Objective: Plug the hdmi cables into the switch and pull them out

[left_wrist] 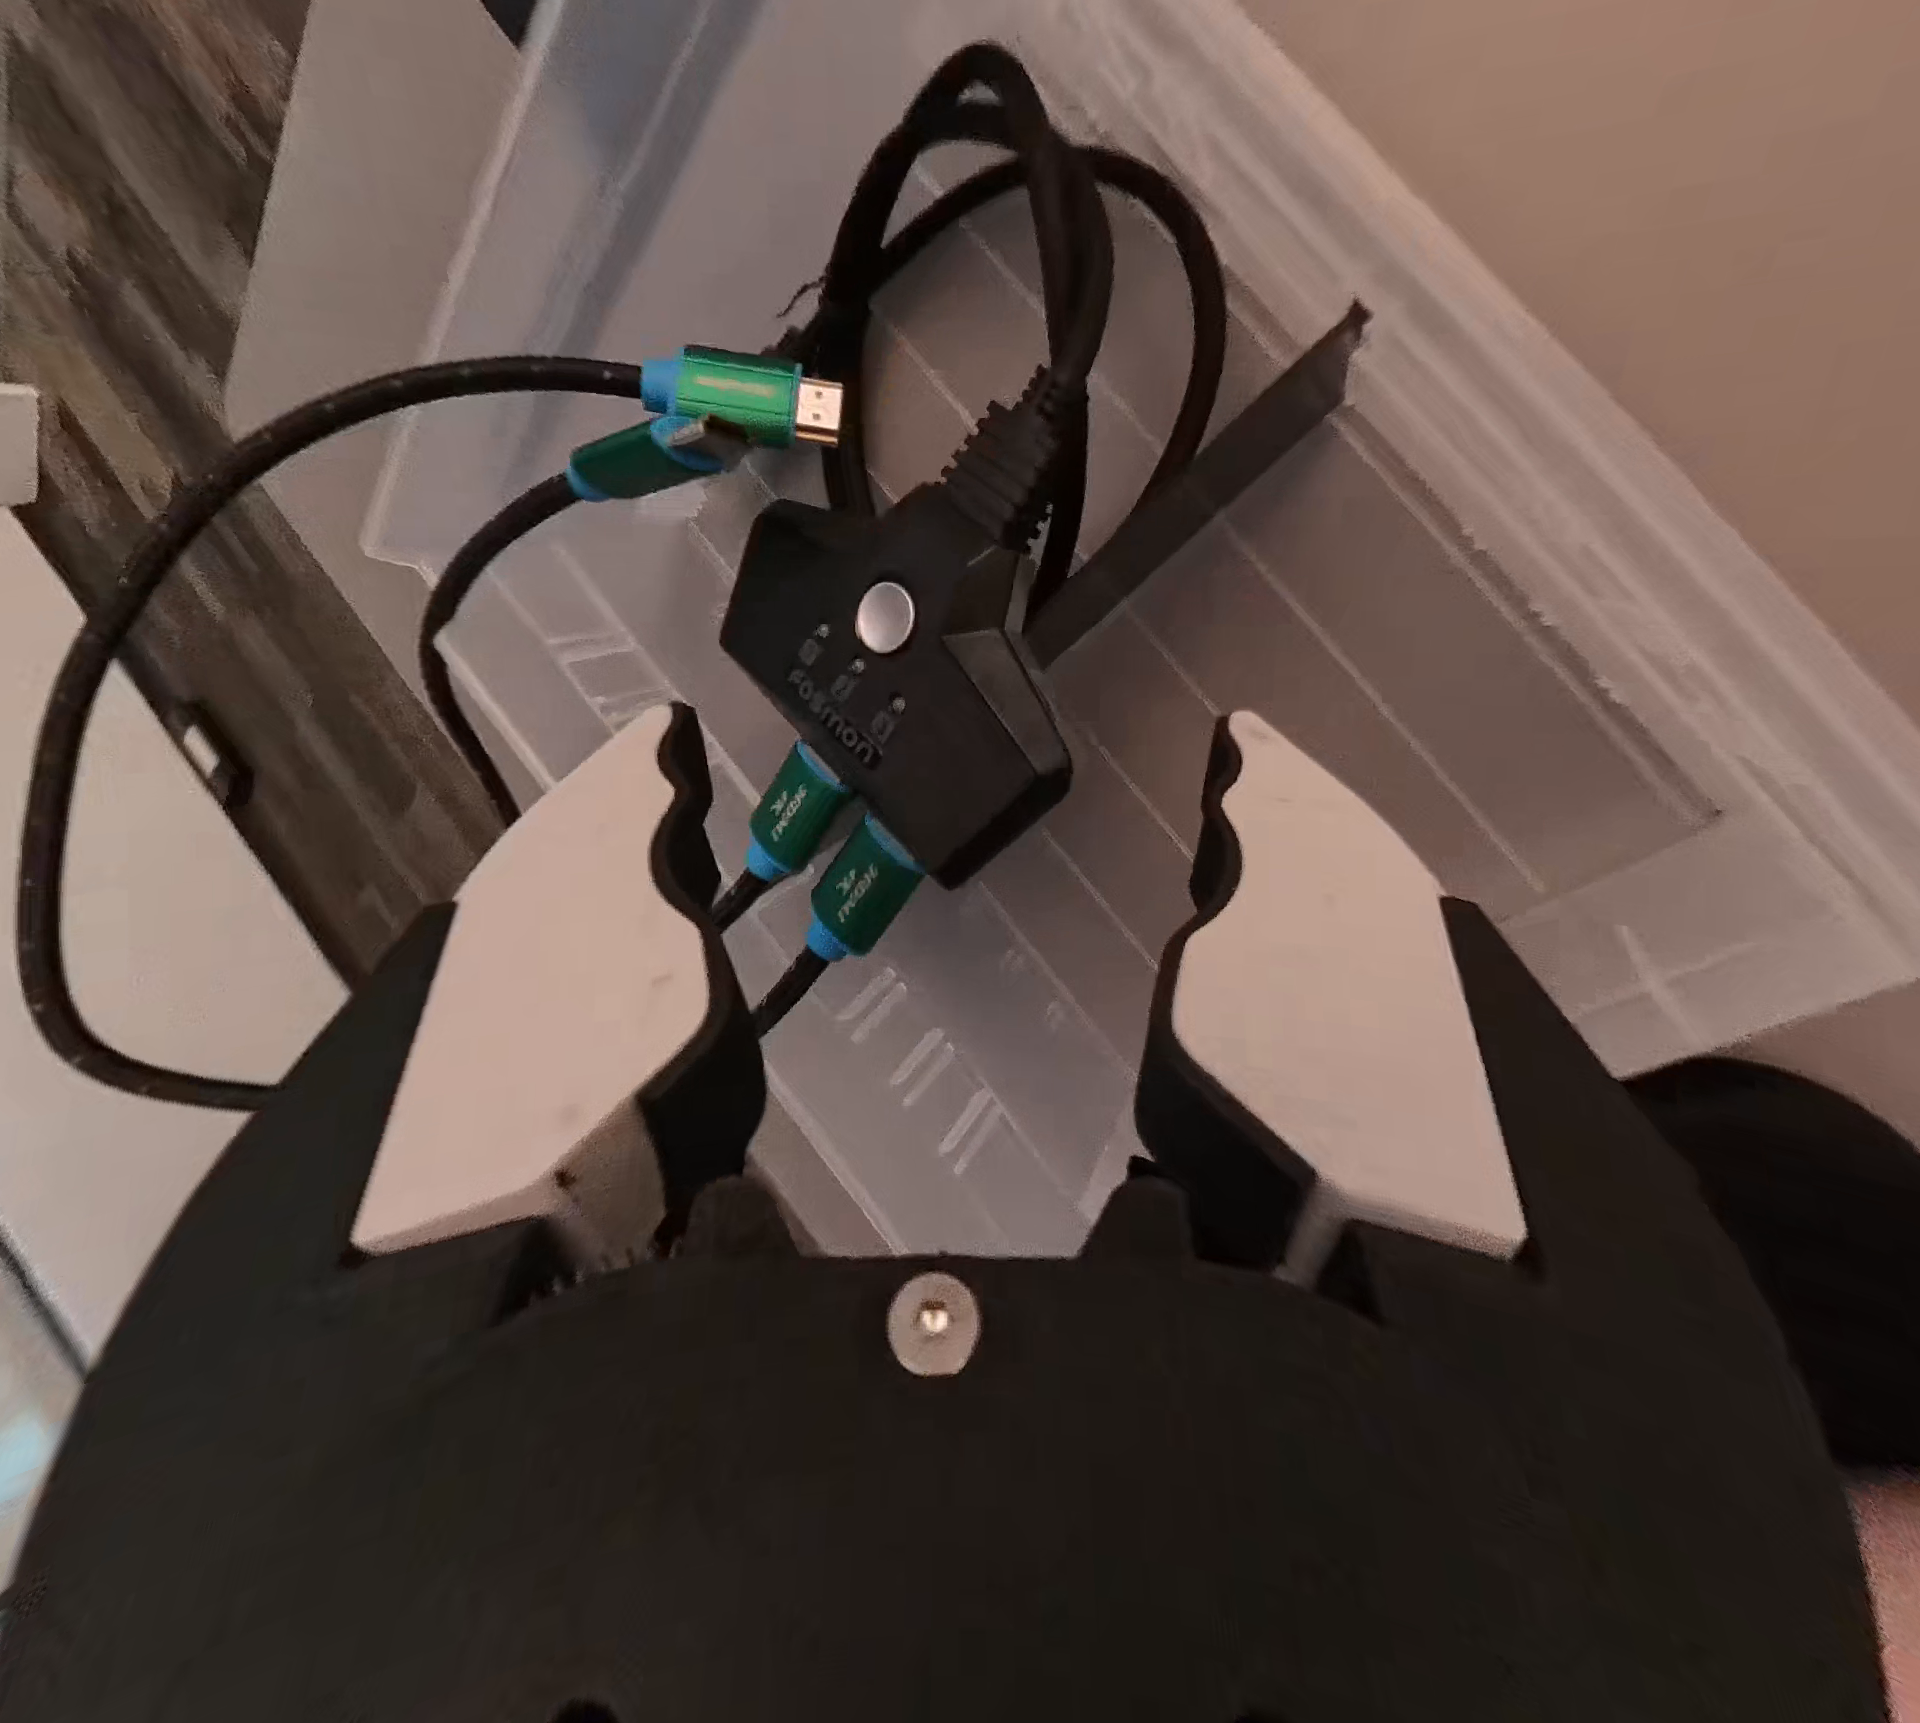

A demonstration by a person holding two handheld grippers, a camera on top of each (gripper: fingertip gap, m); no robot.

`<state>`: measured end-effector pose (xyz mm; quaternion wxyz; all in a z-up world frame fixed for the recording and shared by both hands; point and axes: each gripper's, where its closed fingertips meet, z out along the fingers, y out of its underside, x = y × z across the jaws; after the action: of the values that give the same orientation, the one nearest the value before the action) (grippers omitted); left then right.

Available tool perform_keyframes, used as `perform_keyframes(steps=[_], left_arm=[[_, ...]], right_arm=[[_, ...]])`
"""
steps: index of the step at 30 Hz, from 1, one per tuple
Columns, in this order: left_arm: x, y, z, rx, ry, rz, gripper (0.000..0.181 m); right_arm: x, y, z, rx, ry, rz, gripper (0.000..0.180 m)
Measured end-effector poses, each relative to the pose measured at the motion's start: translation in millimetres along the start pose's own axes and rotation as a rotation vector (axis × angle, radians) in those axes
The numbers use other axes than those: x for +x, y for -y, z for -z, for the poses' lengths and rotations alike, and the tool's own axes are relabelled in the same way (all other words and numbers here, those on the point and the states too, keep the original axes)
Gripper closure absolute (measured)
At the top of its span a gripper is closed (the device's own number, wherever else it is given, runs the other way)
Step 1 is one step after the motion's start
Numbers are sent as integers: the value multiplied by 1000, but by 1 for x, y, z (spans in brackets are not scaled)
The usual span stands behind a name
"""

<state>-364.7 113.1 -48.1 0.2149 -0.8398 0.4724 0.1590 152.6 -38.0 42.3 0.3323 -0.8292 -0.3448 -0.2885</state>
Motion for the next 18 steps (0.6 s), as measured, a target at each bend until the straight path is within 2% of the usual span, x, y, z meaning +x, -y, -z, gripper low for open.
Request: perform_keyframes(steps=[6,9,12,14,18], left_arm=[[6,-13,-39,-196,4,-52,90],[4,-12,-43,-224,21,-31,90],[-4,-14,-44,-243,84,-55,103],[-10,-14,-44,-250,132,-92,117],[-11,-13,-39,-259,146,-115,128]], right_arm=[[0,-6,-2,-20,7,-7,136],[1,-12,-2,-38,5,-9,137],[-1,-11,0,-28,14,1,139],[-2,-8,2,-13,17,10,138],[-4,-5,5,-3,14,26,139]])
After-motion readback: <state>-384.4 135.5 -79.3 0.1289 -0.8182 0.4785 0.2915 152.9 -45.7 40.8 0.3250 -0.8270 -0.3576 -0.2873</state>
